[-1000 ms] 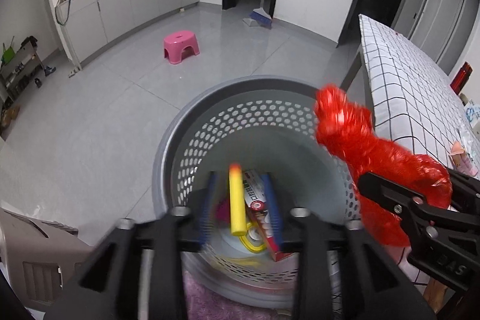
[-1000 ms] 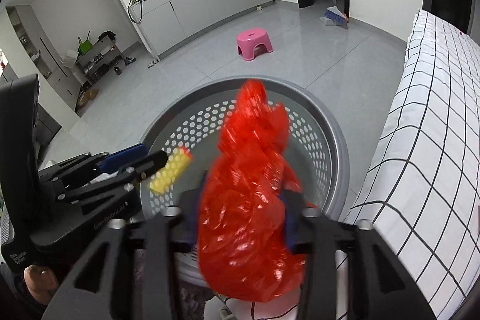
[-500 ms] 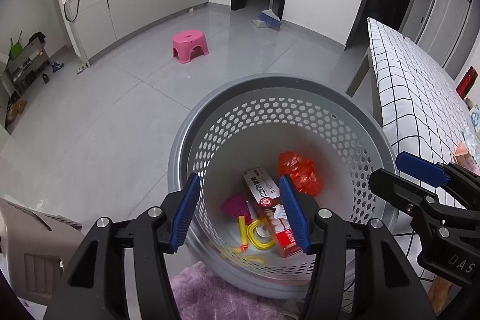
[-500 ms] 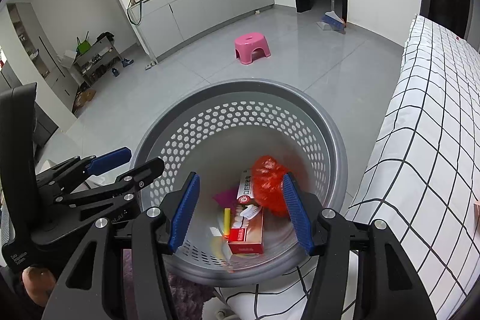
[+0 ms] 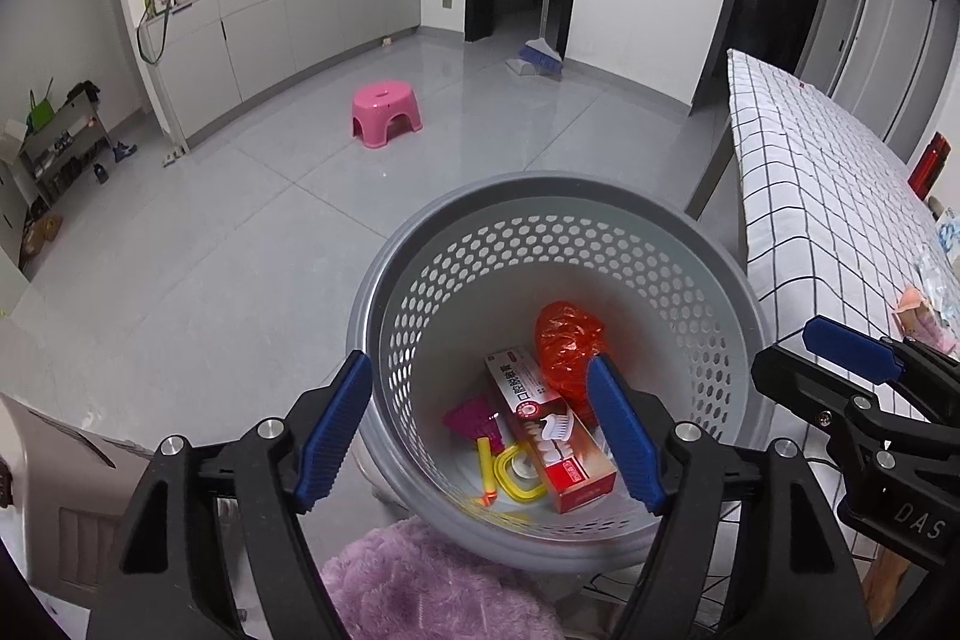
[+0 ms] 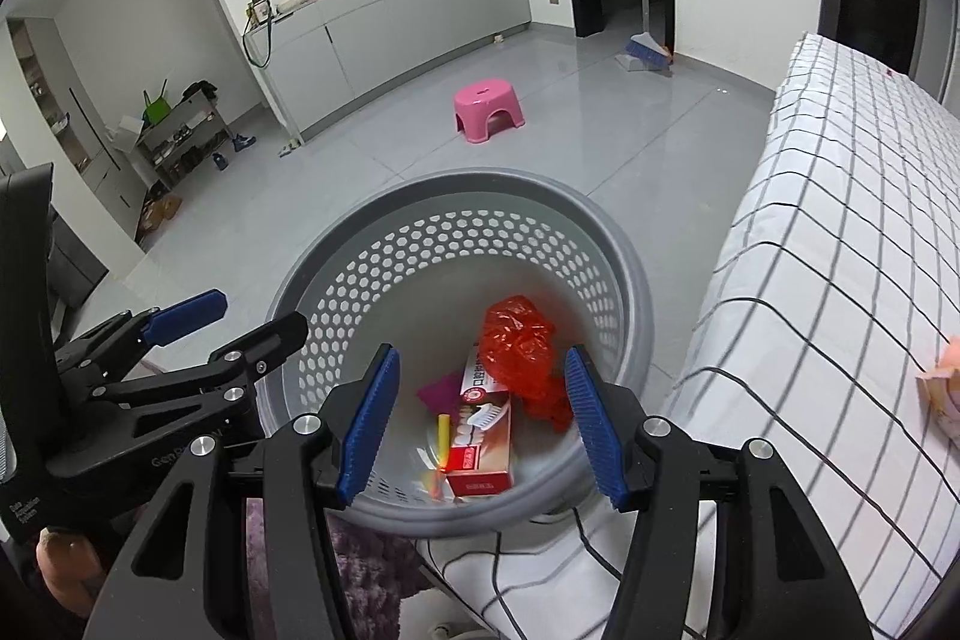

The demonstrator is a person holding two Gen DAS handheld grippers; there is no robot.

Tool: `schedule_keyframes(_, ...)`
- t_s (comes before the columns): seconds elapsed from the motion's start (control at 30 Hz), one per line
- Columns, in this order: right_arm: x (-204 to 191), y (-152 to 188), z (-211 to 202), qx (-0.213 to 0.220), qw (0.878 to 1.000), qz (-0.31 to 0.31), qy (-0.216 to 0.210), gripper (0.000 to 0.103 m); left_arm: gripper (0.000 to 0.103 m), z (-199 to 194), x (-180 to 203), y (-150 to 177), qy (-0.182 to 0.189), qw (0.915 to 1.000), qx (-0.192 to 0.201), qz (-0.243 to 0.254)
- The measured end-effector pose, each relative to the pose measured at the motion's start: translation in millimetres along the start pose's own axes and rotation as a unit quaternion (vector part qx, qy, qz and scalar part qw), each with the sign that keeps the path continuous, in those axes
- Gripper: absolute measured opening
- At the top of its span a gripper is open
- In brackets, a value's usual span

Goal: Collect trash
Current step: 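Move both tools back to the table toward the remaining items, then grasp the crumpled white paper with the right tool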

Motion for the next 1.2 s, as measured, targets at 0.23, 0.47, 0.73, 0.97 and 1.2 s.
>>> schedule_keyframes(0.23,17,13,-28,0.025,0.999,0.015,0.022,0.061,0.086,-19,22,1,0.004,0.9996,0.022,0.016)
schedule_keyframes(0.47,54,37,-63,0.05,0.996,0.047,0.058,0.064,0.092,-33,58,-2,0.024,0.9984,0.037,0.034)
schedule_keyframes(0.73,122,75,-105,0.067,0.985,0.104,0.122,0.066,0.097,-43,119,-7,0.06,0.995,0.049,0.063)
schedule_keyframes(0.97,193,105,-132,0.072,0.97,0.168,0.163,0.067,0.097,-43,180,-10,0.097,0.9905,0.046,0.086)
schedule_keyframes(1.2,249,127,-132,0.056,0.957,0.212,0.189,0.067,0.097,-31,237,-9,0.118,0.9861,0.035,0.112)
Point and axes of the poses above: each gripper's, at about its wrist camera, not at the fingertips, and z roughly the way its jaws point, x to its right, y to its underside, the point moved 2 cm from there along z, roughly the way its jaws point, and after that the axes turned 7 degrees about -x, right-handed, at the moved point
